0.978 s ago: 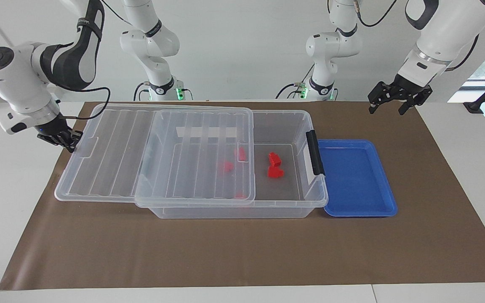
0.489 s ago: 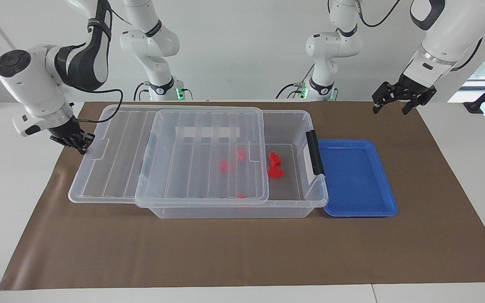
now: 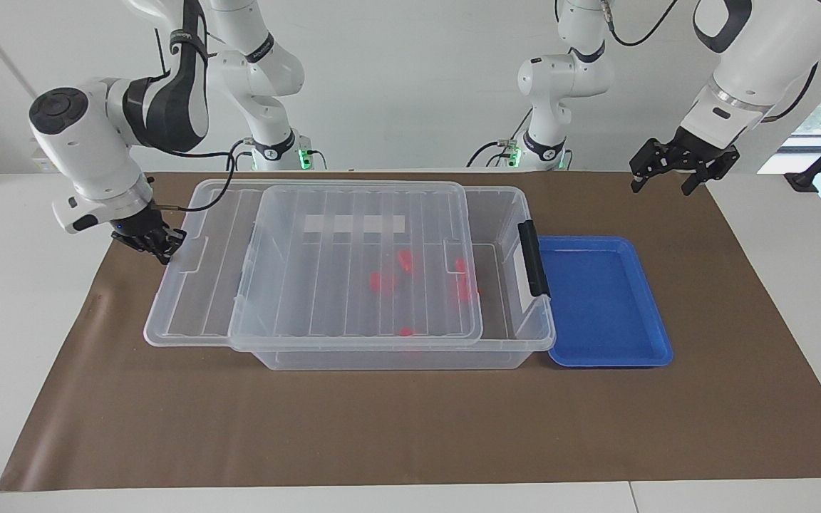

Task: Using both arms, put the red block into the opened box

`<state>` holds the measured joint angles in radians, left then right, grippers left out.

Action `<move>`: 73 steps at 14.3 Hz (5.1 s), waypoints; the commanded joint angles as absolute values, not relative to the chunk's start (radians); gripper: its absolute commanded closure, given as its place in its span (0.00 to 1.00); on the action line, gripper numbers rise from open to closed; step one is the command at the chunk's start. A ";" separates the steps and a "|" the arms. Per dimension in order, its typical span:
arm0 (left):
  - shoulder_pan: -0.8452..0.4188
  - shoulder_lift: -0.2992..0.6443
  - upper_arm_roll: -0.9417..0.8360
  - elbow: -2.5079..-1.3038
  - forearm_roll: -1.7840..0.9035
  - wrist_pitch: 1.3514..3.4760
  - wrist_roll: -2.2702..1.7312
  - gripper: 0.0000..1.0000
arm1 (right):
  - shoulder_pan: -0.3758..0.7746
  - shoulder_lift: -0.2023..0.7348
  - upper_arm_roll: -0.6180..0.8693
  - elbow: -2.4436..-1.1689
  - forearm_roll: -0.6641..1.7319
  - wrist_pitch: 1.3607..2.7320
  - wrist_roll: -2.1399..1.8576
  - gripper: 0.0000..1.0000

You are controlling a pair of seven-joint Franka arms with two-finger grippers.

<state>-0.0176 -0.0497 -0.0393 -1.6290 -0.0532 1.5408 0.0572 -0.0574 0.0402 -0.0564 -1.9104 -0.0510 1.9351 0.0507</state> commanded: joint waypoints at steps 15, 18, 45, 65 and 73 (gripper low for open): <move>-0.032 -0.057 -0.028 -1.643 -0.038 1.522 0.064 0.00 | -0.061 0.020 0.106 -1.947 -0.048 1.960 0.285 1.00; -0.032 -0.057 -0.028 -1.643 -0.038 1.522 0.064 0.00 | -0.060 0.020 0.126 -1.947 -0.046 1.960 0.313 1.00; -0.031 -0.057 -0.028 -1.643 -0.038 1.522 0.064 0.00 | -0.060 0.037 0.141 -1.821 -0.046 1.802 0.341 1.00; -0.031 -0.057 -0.028 -1.643 -0.038 1.522 0.064 0.00 | -0.069 0.031 0.022 -1.468 0.014 1.414 -0.041 0.00; -0.031 -0.057 -0.028 -1.643 -0.038 1.522 0.064 0.00 | -0.064 0.008 0.028 -1.494 0.017 1.423 -0.034 0.00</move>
<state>-0.0209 -0.0495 -0.0386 -1.6347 -0.0529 1.5329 0.0577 -0.0585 0.0172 0.0217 -1.4923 -0.0020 1.4322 -0.0269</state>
